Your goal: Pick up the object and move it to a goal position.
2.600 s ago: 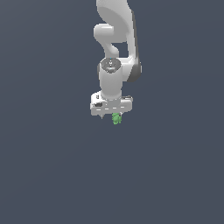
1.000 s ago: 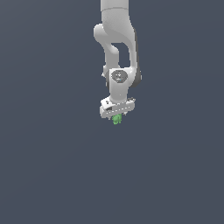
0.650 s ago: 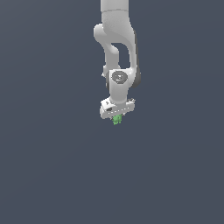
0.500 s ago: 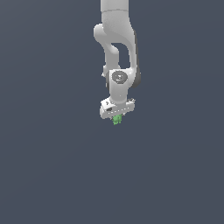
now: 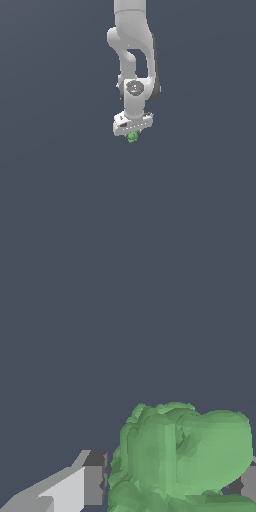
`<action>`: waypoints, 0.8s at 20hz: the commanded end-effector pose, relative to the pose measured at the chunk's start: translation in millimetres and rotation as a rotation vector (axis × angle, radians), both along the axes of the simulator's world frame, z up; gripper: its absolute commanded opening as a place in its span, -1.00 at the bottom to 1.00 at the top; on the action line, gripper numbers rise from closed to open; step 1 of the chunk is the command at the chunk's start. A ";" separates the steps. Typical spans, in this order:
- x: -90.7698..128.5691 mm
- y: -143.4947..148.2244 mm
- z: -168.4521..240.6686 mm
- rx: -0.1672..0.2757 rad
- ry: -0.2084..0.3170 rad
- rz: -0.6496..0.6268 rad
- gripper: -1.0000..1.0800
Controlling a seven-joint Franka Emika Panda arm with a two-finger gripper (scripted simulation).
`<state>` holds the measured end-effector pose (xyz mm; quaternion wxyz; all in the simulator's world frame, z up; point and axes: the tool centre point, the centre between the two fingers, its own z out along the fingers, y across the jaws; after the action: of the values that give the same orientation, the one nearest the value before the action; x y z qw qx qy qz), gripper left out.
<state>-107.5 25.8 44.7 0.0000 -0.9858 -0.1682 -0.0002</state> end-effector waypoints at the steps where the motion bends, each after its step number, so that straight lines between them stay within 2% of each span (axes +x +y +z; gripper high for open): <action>1: 4.4 -7.8 5.1 0.000 -0.001 -0.001 -1.00; 7: 23.1 -40.6 26.7 0.000 -0.001 -0.001 -1.00; 16: 64.9 -112.3 74.0 0.001 -0.001 -0.001 -1.00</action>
<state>-50.0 -73.4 109.8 0.0004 -0.9859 -0.1675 -0.0006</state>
